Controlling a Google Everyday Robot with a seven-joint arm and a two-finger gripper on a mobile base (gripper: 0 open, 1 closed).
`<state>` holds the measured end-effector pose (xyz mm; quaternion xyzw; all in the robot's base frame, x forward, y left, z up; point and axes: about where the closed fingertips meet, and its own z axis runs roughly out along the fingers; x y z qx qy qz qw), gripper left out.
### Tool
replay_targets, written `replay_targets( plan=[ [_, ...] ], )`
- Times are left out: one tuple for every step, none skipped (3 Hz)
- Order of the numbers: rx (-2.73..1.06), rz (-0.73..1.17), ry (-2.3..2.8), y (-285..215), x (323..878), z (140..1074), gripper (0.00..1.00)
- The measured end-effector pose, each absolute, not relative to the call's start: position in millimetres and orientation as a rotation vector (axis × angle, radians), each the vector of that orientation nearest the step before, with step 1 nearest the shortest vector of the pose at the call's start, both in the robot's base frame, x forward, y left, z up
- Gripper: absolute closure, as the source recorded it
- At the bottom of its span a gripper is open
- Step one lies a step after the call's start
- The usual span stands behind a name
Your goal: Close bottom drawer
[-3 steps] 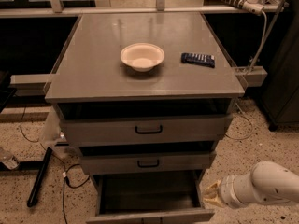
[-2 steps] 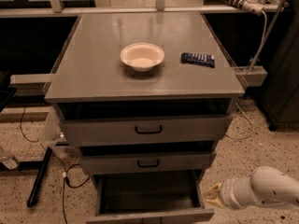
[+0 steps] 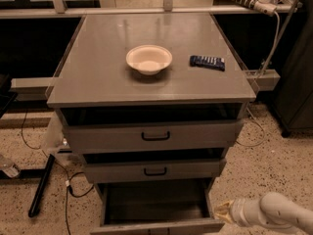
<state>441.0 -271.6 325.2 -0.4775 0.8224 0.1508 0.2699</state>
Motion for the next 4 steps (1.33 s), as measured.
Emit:
replay_targets(
  plan=[
    [-1.262,0.466,2.232,-261,431,292,1.0],
    [-1.276,0.464,2.231,-257,427,287,1.0],
    [-1.309,0.463,2.232,-250,414,260,1.0],
    [-1.36,0.44,2.187,-239,406,237,1.0]
  ],
)
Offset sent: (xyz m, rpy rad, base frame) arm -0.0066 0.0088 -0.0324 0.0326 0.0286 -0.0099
